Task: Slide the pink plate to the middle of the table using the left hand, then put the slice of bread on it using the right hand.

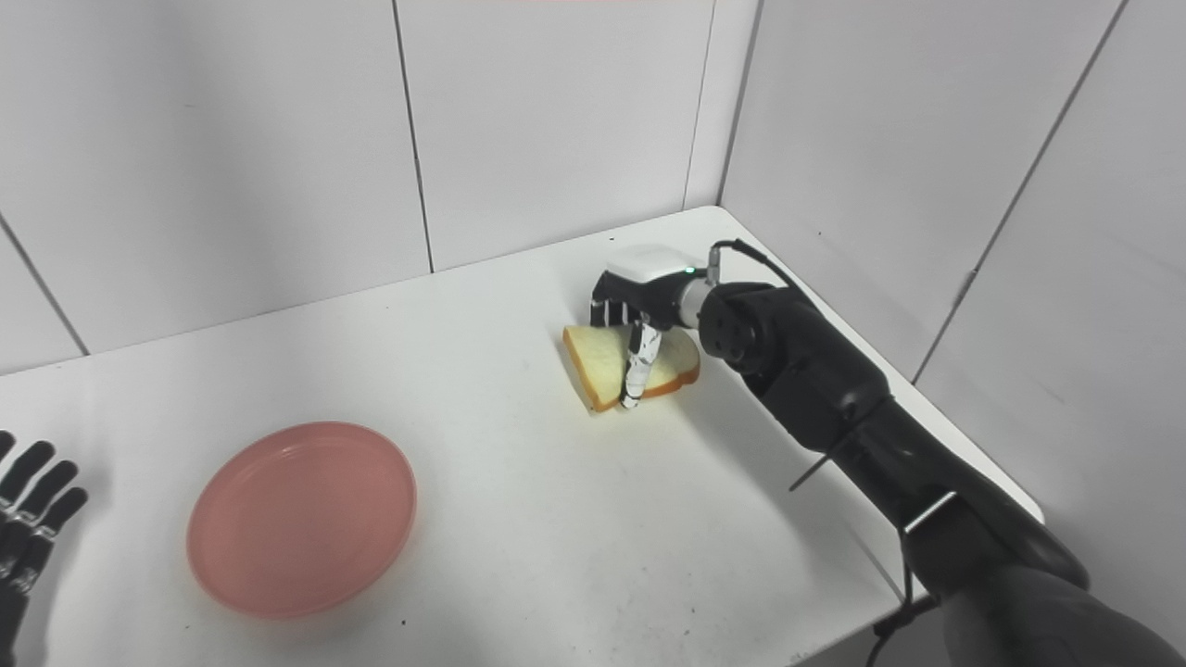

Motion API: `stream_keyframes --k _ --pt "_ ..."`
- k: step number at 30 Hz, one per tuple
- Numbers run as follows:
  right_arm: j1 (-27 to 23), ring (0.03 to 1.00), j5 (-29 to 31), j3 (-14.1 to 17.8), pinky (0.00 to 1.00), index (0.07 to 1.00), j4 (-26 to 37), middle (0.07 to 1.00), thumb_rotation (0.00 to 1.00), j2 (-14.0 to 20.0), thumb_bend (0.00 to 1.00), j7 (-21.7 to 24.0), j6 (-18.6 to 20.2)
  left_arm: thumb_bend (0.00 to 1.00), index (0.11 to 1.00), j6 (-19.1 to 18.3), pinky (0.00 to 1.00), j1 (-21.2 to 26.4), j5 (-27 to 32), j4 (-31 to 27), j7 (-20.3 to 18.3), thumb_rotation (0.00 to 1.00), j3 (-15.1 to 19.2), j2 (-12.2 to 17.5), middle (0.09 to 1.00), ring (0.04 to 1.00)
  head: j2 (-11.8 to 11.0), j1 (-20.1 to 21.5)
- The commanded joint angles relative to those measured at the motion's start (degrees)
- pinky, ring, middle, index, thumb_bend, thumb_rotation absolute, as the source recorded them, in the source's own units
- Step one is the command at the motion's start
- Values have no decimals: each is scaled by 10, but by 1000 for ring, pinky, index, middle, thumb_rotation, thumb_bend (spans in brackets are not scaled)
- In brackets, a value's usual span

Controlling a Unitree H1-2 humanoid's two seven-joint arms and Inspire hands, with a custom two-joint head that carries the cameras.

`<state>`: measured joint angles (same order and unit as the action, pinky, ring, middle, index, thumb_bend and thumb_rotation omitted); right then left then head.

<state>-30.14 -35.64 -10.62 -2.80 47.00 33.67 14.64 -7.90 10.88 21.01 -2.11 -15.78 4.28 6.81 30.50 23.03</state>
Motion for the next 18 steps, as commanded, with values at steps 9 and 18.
stream_keyframes --k 9,18 --pt "-80 477 21 34 438 506 93 475 0 24 526 38 41 762 941 47 933 13 -26 -5 7 907 -22 -35 942 929 2 -89" --pt "-134 442 23 4 393 516 121 461 0 -20 526 46 33 771 944 9 946 10 -70 -38 58 919 -50 -79 940 942 7 -180"
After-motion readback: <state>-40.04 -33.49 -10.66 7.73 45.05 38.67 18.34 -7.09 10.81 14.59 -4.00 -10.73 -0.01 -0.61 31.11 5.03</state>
